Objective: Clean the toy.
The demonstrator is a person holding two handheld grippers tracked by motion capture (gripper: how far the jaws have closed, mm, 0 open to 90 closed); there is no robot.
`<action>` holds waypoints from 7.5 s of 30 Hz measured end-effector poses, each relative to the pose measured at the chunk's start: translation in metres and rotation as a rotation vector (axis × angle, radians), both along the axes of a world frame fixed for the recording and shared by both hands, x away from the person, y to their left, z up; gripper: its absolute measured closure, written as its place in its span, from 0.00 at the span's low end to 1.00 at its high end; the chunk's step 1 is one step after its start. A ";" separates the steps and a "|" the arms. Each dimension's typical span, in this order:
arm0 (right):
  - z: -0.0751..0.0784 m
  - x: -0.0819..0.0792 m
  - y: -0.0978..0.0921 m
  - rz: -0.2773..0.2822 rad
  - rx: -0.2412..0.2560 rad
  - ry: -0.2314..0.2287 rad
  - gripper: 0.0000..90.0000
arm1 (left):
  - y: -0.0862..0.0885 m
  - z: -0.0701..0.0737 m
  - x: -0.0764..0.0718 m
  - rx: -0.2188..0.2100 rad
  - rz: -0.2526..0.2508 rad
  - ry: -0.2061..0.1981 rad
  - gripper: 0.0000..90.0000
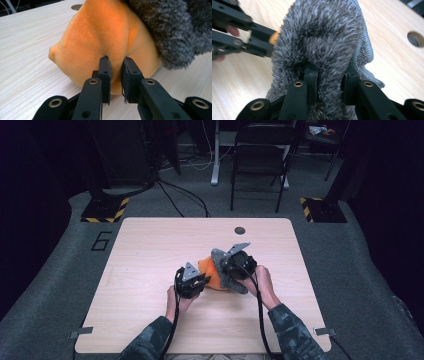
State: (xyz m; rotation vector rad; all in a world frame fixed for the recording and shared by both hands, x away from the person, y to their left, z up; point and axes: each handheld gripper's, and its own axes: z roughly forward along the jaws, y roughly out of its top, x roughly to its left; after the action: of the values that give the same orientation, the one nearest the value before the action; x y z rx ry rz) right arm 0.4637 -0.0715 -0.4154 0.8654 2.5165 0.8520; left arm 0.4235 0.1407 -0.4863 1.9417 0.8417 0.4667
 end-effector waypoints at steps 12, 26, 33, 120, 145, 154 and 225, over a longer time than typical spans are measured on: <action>-0.020 0.026 -0.033 -0.117 -0.014 0.107 0.78 | 0.003 0.000 0.005 -0.031 0.015 0.006 0.88; -0.033 0.033 -0.044 -0.181 -0.068 0.118 0.80 | 0.006 0.000 0.007 -0.030 0.028 0.000 0.88; 0.009 0.018 -0.038 -0.118 0.039 0.017 0.82 | 0.005 0.001 0.007 -0.029 0.026 -0.004 0.88; -0.007 0.015 -0.019 -0.057 0.092 0.025 0.80 | -0.008 -0.003 0.012 0.078 0.026 -0.106 0.84; 0.013 -0.006 0.010 0.001 0.066 -0.033 0.79 | -0.011 0.009 0.000 -0.010 0.002 0.011 0.86; 0.001 0.008 -0.017 -0.063 0.027 0.046 0.79 | -0.007 0.007 0.003 -0.028 0.007 0.019 0.85; -0.006 0.016 -0.029 -0.089 0.026 0.112 0.79 | -0.008 0.008 0.007 0.003 0.005 0.009 0.83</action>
State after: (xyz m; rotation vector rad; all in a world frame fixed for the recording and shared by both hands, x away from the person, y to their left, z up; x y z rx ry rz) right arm 0.4799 -0.1004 -0.4214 1.0528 2.5448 0.8312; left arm 0.4302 0.1324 -0.4782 1.9463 0.8524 0.4629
